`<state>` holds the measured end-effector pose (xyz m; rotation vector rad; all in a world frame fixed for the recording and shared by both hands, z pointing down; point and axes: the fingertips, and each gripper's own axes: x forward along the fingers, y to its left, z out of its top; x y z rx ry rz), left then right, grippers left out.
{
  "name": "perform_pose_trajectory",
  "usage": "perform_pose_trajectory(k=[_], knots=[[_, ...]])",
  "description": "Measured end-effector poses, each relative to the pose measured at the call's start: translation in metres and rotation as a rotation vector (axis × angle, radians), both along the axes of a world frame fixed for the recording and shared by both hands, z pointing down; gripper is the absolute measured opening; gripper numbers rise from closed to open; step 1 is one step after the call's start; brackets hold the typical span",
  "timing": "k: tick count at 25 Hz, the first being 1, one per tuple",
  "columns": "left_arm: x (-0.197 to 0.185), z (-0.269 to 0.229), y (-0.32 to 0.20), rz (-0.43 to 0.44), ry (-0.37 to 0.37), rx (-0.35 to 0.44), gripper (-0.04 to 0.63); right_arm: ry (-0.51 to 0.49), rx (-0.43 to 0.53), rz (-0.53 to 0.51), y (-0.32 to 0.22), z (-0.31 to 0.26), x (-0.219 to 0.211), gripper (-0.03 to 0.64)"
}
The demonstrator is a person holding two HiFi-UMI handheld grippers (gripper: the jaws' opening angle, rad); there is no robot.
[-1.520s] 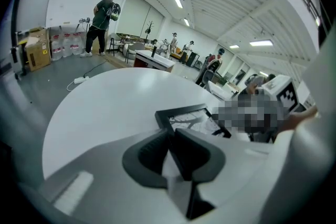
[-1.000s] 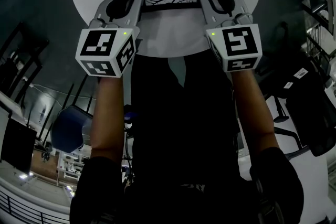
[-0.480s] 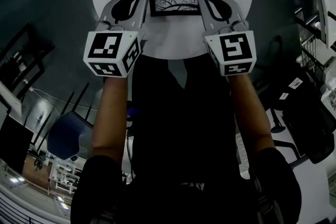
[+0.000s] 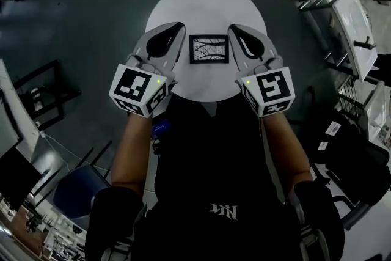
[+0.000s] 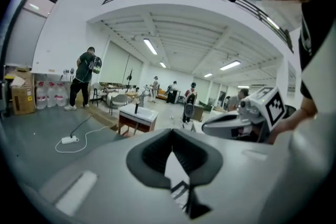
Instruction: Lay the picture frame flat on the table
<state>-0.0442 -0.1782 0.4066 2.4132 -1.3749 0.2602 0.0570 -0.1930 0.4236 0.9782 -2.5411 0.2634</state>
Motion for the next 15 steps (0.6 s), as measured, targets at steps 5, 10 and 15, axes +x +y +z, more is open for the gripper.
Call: perform_pose_trajectory(k=[5,10,15], knots=[[0.004,-0.101,0.001,0.111,0.035,0.174,0.002,-0.072,0.111,-0.039,0.004,-0.094,-0.019,0.000],[0.001,-0.182,0.027,0.243,0.048,0.308,0.002,-0.170,0.179,-0.053,0.024,-0.178,-0.034,0.000],[-0.027,-0.223,0.050,0.307,0.057,0.377,0.002,-0.305,0.202,-0.062,0.044,-0.231,-0.044,-0.002]])
